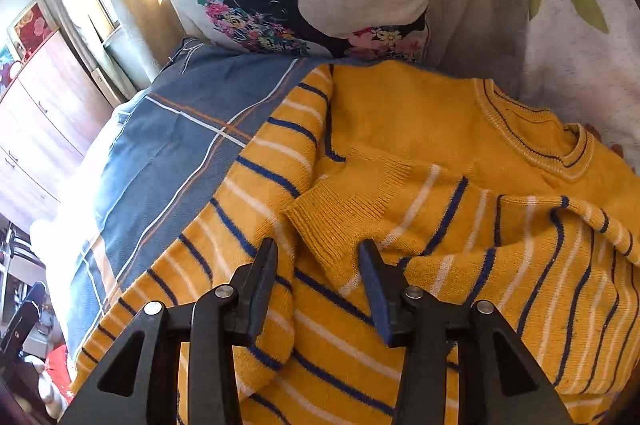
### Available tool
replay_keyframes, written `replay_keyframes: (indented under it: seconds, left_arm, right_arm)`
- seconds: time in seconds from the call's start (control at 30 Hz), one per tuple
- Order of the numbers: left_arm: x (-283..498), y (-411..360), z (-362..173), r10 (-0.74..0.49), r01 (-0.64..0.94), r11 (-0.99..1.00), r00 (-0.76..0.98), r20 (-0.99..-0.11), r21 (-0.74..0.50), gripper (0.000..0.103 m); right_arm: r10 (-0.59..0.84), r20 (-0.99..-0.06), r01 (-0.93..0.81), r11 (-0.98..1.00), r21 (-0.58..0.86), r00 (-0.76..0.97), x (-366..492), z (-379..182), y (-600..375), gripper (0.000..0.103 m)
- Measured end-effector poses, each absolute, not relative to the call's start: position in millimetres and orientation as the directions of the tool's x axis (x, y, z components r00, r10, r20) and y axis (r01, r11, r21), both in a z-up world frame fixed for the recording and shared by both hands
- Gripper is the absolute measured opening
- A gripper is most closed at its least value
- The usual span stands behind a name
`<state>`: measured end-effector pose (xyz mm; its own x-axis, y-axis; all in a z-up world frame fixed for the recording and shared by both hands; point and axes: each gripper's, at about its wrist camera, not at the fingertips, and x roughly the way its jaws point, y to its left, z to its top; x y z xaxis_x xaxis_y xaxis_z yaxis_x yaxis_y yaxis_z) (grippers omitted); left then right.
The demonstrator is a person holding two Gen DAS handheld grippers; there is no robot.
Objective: Fold small clothes
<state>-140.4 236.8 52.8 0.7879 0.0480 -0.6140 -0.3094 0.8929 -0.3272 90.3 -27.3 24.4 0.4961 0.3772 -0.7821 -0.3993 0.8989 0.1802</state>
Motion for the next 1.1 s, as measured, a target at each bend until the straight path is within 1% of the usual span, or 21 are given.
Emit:
replay_keyframes:
  seconds: [0.03,0.13,0.2,0.23,0.27,0.43,0.57,0.7,0.73,0.77,0.8,0.83,0.87,0.93,1.0,1.1]
  left_arm:
    - [-142,238,53,0.051,-0.311,0.893,0.788,-0.613,-0.326,0.103]
    - [-146,244,56,0.079,-0.331,0.889,0.790,-0.608,-0.315,0.103]
    - [-148,252,58,0.102,-0.357,0.880,0.788,-0.607,-0.315,0.103]
    - [-150,257,58,0.114,-0.371,0.873,0.787,-0.607,-0.317,0.103]
    - [-151,262,58,0.127,-0.386,0.867,0.784,-0.608,-0.317,0.103]
    - [-163,282,61,0.187,-0.447,0.837,0.775,-0.604,-0.314,0.103]
    - [-171,292,65,0.215,-0.473,0.823,0.773,-0.596,-0.316,0.103]
    - [-174,295,68,0.233,-0.482,0.820,0.774,-0.589,-0.309,0.103]
    - [-175,296,68,0.236,-0.484,0.819,0.774,-0.588,-0.307,0.103]
    - [-175,296,68,0.237,-0.484,0.819,0.774,-0.588,-0.307,0.103]
    - [-175,297,68,0.237,-0.485,0.818,0.773,-0.588,-0.308,0.103]
    - [-174,297,68,0.237,-0.485,0.818,0.773,-0.589,-0.308,0.103]
    - [-173,296,68,0.236,-0.485,0.819,0.772,-0.590,-0.307,0.103]
    - [-171,292,71,0.232,-0.478,0.823,0.775,-0.588,-0.306,0.103]
    - [-169,286,75,0.219,-0.458,0.835,0.784,-0.580,-0.305,0.103]
    - [-163,271,83,0.200,-0.420,0.861,0.798,-0.568,-0.288,0.103]
  right_arm:
    - [0.384,-0.778,-0.408,0.895,0.182,0.497,84,26,-24,0.047]
    - [0.463,-0.764,-0.458,0.853,0.248,0.448,59,36,-20,0.049]
    - [0.515,-0.759,-0.544,0.799,0.256,0.398,30,40,-6,0.058]
    - [0.530,-0.763,-0.593,0.767,0.244,0.371,13,40,5,0.063]
    - [0.539,-0.768,-0.639,0.735,0.227,0.346,-3,38,17,0.064]
    - [0.566,-0.785,-0.818,0.557,0.141,0.250,-82,30,71,0.067]
    - [0.570,-0.789,-0.886,0.458,0.074,0.230,-122,21,100,0.075]
    - [0.486,-0.824,-0.897,0.438,-0.061,0.293,-142,-5,120,0.074]
    - [0.452,-0.832,-0.883,0.460,-0.091,0.321,-140,-12,122,0.068]
    - [0.434,-0.839,-0.872,0.481,-0.091,0.328,-132,-17,122,0.051]
    - [0.451,-0.839,-0.865,0.499,-0.045,0.304,-124,-16,120,0.047]
    - [0.471,-0.834,-0.853,0.523,0.001,0.287,-115,-12,118,0.026]
    - [0.474,-0.833,-0.834,0.551,0.028,0.285,-107,-6,116,0.021]
    - [0.510,-0.805,-0.803,0.591,0.071,0.304,-92,15,112,0.018]
    - [0.543,-0.760,-0.771,0.631,0.090,0.356,-76,48,101,0.017]
    - [0.621,-0.637,-0.707,0.689,0.163,0.458,-47,117,62,0.017]
